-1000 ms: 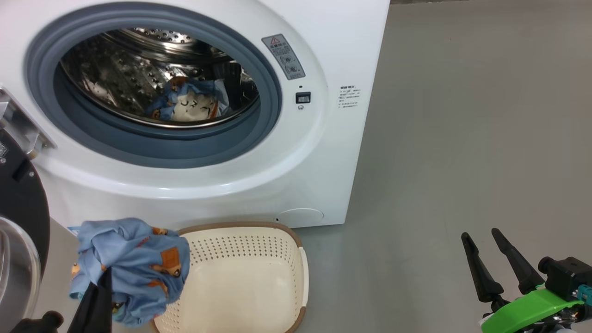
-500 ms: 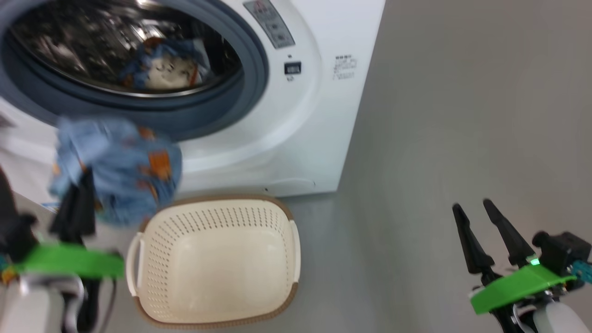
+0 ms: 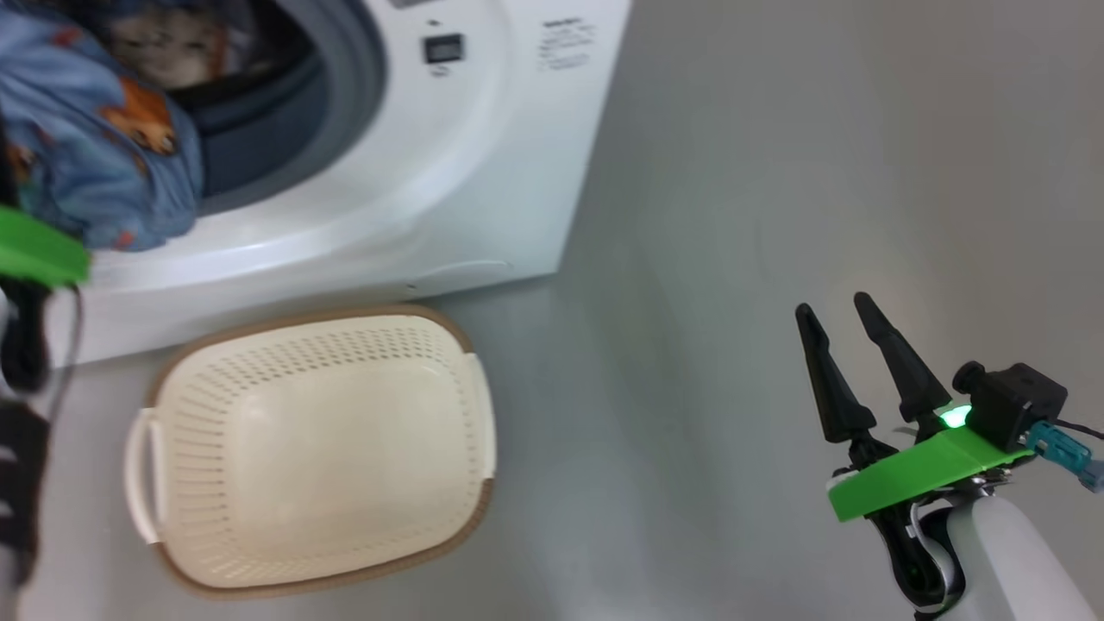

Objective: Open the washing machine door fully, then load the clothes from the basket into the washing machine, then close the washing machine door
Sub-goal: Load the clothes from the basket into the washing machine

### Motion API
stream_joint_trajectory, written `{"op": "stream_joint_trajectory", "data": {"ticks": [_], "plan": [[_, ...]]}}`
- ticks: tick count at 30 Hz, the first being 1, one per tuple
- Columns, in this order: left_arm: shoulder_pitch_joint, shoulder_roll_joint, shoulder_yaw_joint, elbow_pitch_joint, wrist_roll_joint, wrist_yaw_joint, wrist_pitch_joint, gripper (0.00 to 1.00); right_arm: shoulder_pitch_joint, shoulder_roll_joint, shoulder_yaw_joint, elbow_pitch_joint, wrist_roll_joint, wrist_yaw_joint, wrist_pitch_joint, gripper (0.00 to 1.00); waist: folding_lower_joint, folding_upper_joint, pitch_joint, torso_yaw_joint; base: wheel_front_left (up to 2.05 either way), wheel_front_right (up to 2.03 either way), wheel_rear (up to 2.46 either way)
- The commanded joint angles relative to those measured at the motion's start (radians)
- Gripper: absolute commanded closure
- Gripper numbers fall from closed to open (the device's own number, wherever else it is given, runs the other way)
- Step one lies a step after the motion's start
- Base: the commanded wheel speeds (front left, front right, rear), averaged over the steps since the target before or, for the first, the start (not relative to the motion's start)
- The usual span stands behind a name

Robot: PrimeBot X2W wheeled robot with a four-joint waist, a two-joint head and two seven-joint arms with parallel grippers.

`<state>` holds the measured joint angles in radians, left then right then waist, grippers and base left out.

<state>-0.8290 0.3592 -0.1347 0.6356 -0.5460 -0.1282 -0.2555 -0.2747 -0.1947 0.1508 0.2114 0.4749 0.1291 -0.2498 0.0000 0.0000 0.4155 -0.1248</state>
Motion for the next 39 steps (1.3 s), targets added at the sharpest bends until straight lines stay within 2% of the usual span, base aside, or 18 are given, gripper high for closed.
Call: {"op": "stream_joint_trajectory", "data": {"ticks": [1, 8, 9, 10, 15, 24, 39], "plan": [[-0.076, 0.075, 0.014, 0.035, -0.015, -0.003, -0.006, 1.0, -0.014, 0.001, 0.025, -0.024, -0.011, 0.002, -0.012, 0.0, 0.0, 0.0, 0.076, -0.081, 0.0, 0.0, 0.0], [-0.265, 0.119, -0.012, 0.143, -0.001, -0.003, -0.006, 1.0, -0.046, 0.013, 0.036, -0.032, -0.012, 0.002, -0.012, 0.0, 0.0, 0.0, 0.122, -0.134, 0.0, 0.0, 0.0], [-0.279, 0.119, -0.008, 0.152, 0.004, -0.003, -0.006, 0.93, -0.048, 0.014, 0.035, -0.033, -0.012, 0.002, -0.012, 0.0, 0.0, 0.0, 0.125, -0.136, 0.0, 0.0, 0.0], [-0.288, 0.119, -0.006, 0.161, 0.01, -0.003, -0.006, 0.02, -0.05, 0.016, 0.036, -0.033, -0.013, 0.002, -0.012, 0.0, 0.0, 0.0, 0.127, -0.139, 0.0, 0.0, 0.0], [-0.286, 0.112, 0.019, 0.169, 0.039, -0.003, -0.006, 0.0, -0.053, 0.024, 0.035, -0.032, -0.017, 0.002, -0.012, 0.0, 0.0, 0.0, 0.128, -0.14, 0.0, 0.0, 0.0], [-0.152, 0.067, 0.077, 0.139, 0.063, -0.003, -0.006, 0.0, -0.052, 0.014, 0.037, -0.025, -0.019, 0.002, -0.012, 0.0, 0.0, 0.0, 0.088, -0.098, 0.0, 0.0, 0.0], [0.206, -0.072, 0.163, -0.078, 0.121, -0.003, -0.006, 0.0, -0.03, -0.053, 0.044, -0.004, -0.013, 0.002, -0.012, 0.0, 0.0, 0.0, -0.041, 0.02, 0.0, 0.0, 0.0]]}}
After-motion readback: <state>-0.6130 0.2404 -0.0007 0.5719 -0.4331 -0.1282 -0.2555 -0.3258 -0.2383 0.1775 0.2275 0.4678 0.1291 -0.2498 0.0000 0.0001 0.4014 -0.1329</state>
